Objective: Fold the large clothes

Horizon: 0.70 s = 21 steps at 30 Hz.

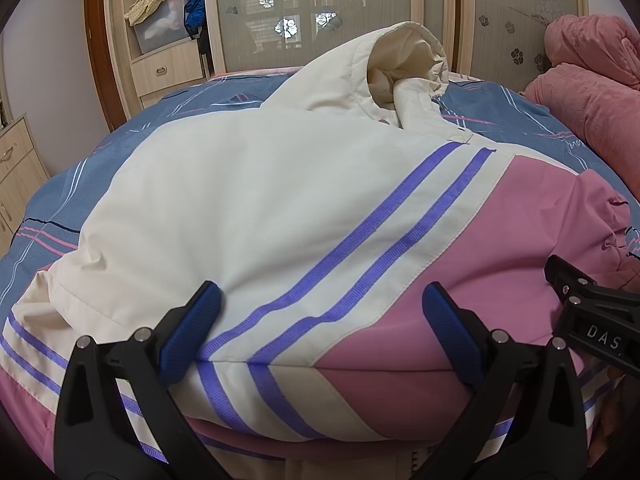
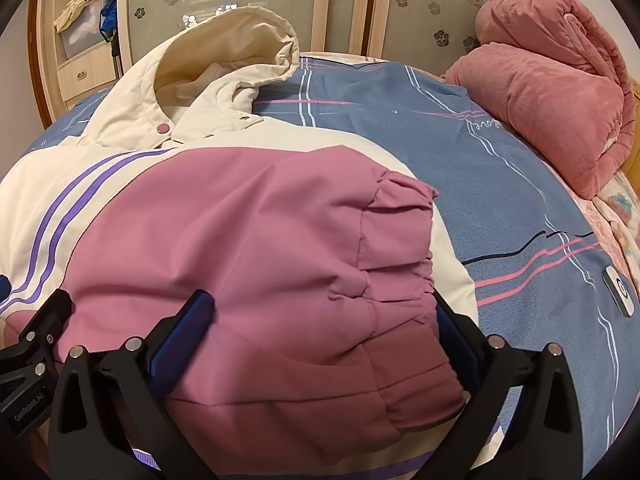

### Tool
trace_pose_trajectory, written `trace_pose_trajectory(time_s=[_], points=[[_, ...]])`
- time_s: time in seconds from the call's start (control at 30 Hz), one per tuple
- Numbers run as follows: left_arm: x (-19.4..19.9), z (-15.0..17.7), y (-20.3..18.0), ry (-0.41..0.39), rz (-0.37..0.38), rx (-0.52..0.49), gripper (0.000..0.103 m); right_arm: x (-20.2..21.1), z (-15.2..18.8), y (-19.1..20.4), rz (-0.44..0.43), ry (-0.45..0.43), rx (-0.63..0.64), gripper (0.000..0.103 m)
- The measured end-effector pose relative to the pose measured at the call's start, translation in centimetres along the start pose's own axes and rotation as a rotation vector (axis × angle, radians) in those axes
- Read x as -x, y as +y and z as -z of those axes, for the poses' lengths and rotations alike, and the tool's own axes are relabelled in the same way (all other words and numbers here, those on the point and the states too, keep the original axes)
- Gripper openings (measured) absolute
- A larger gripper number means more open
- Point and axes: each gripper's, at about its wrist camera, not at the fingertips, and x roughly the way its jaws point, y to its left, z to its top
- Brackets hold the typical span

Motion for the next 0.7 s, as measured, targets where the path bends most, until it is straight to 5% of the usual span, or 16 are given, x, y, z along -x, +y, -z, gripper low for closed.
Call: trace_pose_trajectory(time_s=[0.7], points=[[0.48,-0.24,-0.19,0.006,0.000,0.005,0.101,0.71,-0.24,-0.39,-0.022,-0.023,-0.018,0.102]])
